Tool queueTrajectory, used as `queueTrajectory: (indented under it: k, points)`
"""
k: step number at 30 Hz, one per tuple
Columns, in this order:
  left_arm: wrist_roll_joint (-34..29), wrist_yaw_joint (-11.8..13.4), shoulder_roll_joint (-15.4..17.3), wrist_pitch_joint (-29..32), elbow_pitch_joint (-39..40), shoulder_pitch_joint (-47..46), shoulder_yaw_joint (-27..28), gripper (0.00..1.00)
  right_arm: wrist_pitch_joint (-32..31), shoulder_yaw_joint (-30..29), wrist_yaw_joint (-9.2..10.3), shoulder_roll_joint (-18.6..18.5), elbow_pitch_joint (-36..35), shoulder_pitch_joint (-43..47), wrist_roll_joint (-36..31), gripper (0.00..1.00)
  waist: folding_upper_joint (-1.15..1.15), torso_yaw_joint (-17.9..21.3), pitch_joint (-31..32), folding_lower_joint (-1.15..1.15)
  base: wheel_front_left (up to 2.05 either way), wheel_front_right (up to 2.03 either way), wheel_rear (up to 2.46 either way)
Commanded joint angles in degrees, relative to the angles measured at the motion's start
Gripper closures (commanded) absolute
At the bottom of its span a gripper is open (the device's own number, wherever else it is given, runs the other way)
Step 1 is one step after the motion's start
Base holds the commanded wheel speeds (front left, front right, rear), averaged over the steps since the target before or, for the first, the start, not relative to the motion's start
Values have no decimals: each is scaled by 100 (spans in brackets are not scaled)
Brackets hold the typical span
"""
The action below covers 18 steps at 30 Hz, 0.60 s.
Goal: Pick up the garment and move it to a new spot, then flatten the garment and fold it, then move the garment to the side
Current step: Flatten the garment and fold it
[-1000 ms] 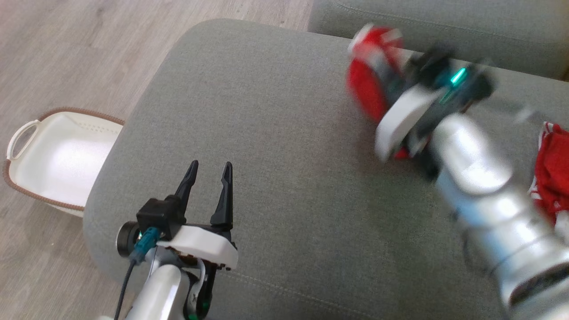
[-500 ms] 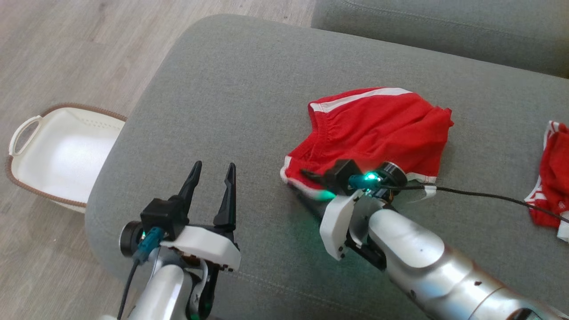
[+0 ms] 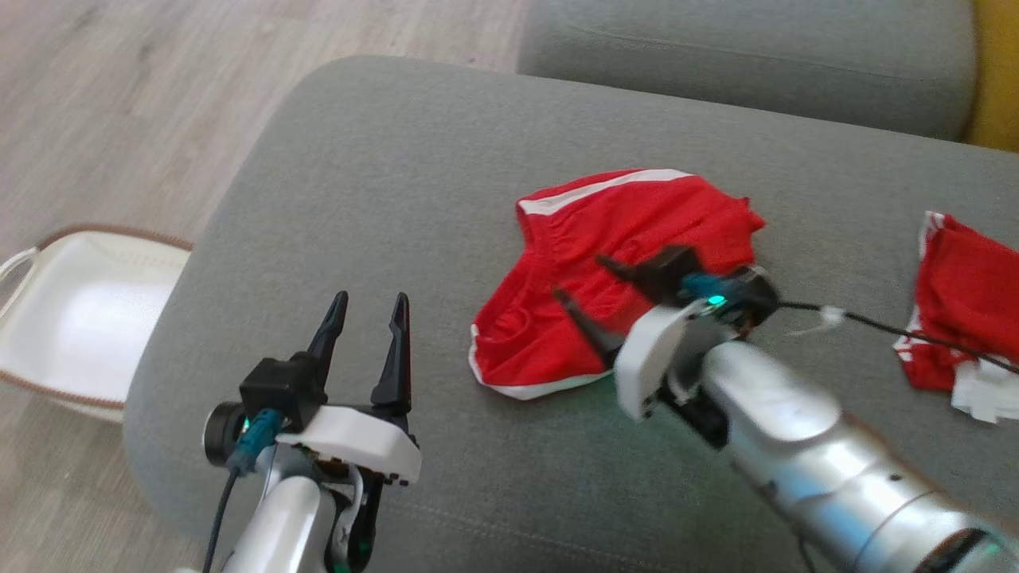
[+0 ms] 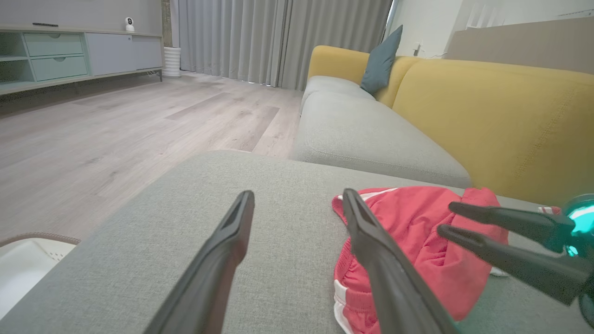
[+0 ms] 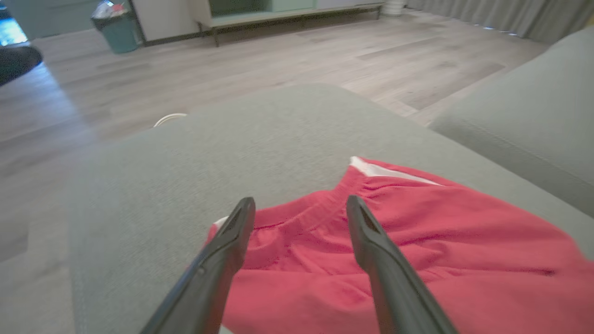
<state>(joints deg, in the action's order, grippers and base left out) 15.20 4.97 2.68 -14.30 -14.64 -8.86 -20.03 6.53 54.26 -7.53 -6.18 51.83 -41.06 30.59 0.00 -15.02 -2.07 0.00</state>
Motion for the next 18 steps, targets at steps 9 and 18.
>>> queueTrajectory:
  k: [9, 18]
  points:
    - [-68, -8, 20, -70, 353, -118, 327, 0, 468, -1221, 4, -761, -540, -99, 98, 0, 0, 650, 69, 0, 0, 0, 0]
    - [-115, -107, 20, -70, 395, -111, 537, 0, 561, -3124, 4, -980, -1536, 869, -466, 0, 0, 1105, -24, 0, 0, 0, 0]
